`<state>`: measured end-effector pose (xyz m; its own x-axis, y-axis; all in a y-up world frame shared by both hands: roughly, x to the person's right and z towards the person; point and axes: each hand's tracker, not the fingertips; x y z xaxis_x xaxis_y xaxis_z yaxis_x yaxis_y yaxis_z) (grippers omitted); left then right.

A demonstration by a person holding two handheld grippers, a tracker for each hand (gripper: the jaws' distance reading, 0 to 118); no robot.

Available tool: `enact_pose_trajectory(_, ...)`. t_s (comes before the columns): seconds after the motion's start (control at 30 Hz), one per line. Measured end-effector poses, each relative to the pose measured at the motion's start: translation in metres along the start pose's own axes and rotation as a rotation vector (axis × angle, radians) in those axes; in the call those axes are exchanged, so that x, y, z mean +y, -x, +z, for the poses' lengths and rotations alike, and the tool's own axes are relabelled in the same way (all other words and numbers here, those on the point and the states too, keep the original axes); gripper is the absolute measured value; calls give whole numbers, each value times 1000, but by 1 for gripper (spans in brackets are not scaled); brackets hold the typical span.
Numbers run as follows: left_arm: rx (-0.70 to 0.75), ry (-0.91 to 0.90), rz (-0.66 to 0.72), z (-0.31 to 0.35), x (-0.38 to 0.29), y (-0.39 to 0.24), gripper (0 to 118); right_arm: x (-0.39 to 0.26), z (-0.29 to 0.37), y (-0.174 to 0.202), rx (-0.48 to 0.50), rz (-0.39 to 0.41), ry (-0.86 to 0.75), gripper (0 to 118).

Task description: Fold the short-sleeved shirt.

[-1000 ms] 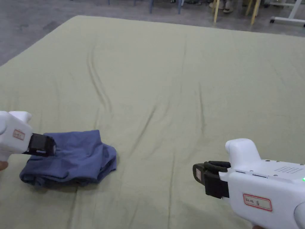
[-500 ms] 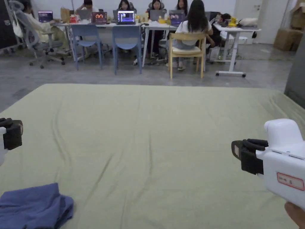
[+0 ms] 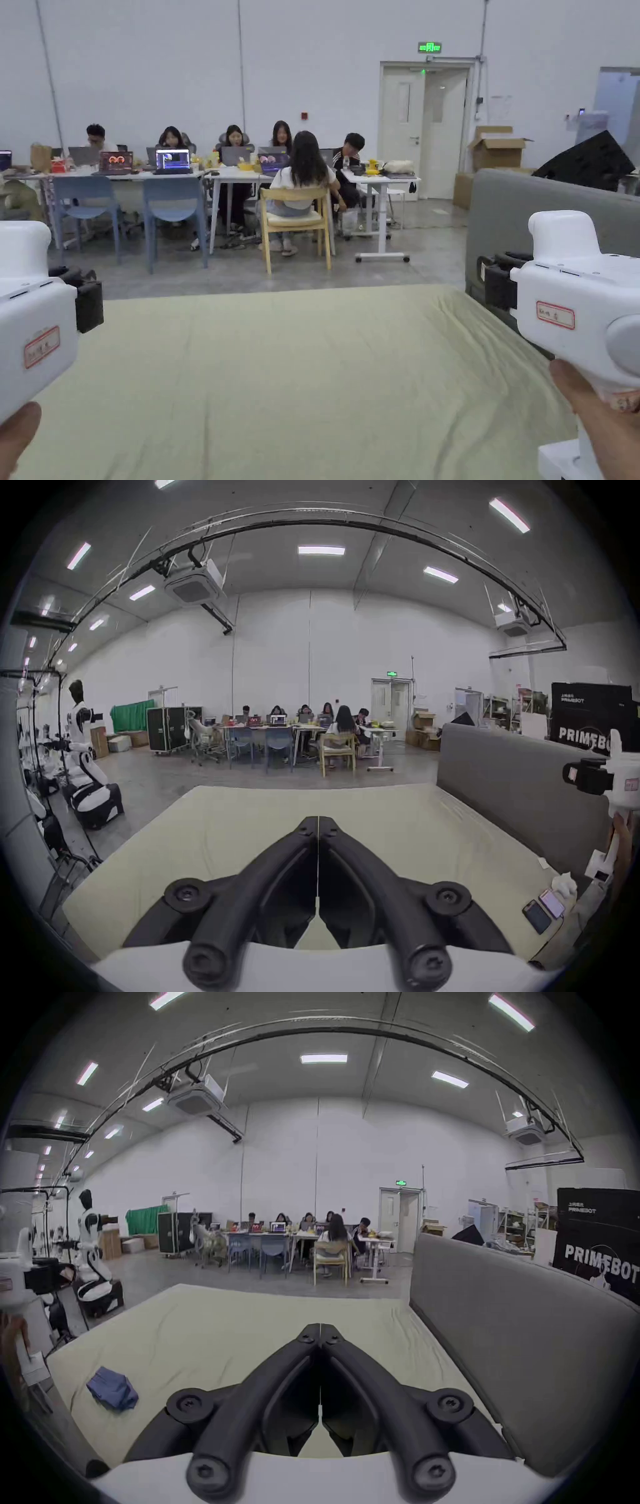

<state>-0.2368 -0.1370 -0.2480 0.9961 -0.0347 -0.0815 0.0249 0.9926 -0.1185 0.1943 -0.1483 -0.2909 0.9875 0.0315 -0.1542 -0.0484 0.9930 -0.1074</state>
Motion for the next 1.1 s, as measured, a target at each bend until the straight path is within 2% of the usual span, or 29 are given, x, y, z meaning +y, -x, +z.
enact_pose_trajectory(0.03, 0, -5, -3, 1, 1, -1, 0, 1, 1, 0, 1, 0, -5, 2)
enact_pose_trajectory(0.07, 3, -17, -7, 2, 0, -1, 16, 1, 2, 0, 3, -2, -8, 10)
enact_pose_trajectory(0.1, 9, -19, -6, 3, 1, -1, 59, 2, 2, 1, 10, -5, -7, 41)
enact_pose_trajectory(0.13, 22, -7, -6, 1, 3, -2, 112, 2, 1, 2, 19, -5, 4, 105)
enact_pose_trajectory(0.17, 37, 13, 3, -2, 3, -1, 118, -1, -4, 5, 19, -1, 29, 118)
enact_pose_trajectory(0.4, 68, -20, -48, 14, 0, -3, 118, -1, 3, 24, -18, 71, 3, 118)
enact_pose_trajectory(1.1, 60, -61, -5, 29, -2, 10, 118, -5, 9, 27, 11, -1, -32, 118)
